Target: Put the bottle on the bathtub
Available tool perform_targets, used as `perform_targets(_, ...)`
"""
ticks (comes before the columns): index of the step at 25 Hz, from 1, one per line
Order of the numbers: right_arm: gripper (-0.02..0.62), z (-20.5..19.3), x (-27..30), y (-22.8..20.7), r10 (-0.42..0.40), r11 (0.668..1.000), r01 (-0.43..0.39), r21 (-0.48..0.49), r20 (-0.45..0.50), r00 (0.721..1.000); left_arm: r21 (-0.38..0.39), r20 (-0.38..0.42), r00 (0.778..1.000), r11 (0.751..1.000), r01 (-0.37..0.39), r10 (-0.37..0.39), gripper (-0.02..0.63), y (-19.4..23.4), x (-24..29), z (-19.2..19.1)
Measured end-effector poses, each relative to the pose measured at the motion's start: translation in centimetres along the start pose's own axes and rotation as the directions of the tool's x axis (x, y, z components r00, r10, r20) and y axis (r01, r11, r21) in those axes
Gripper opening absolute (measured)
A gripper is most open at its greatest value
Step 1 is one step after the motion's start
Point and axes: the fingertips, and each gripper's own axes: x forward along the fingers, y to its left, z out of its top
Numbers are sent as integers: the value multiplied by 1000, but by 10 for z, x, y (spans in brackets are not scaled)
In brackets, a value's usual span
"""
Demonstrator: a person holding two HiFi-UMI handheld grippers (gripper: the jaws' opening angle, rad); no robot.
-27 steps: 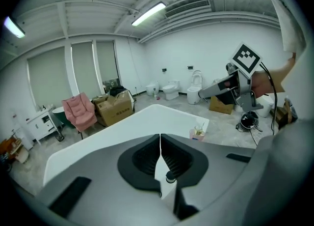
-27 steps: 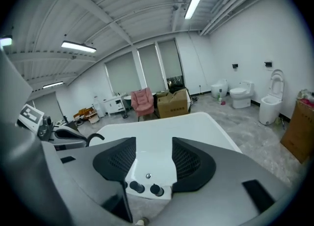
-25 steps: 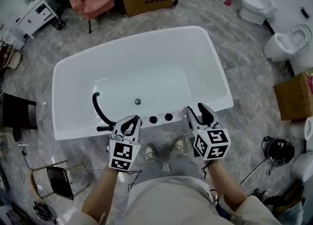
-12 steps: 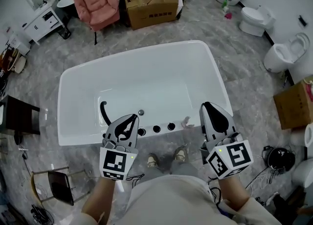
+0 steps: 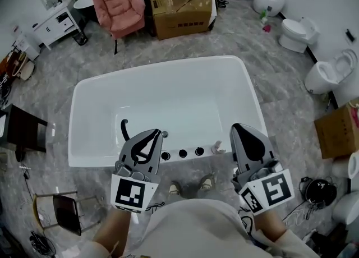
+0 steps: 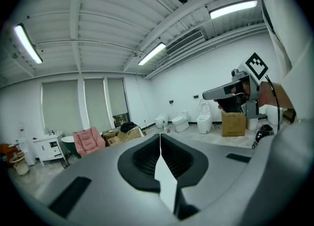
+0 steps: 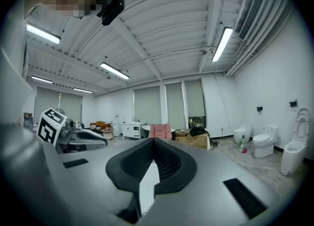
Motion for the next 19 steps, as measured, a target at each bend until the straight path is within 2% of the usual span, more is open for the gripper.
perform_targets(6, 28, -1, 6, 7, 29, 1000, -29, -4, -9, 1000, -43, 3, 1000, 999, -10, 10, 23, 7, 0, 4)
perform_targets(19, 28, 0, 9, 18, 54, 998, -54, -19, -14, 998, -31, -4, 1000, 999, -10, 10, 23, 9, -12, 2)
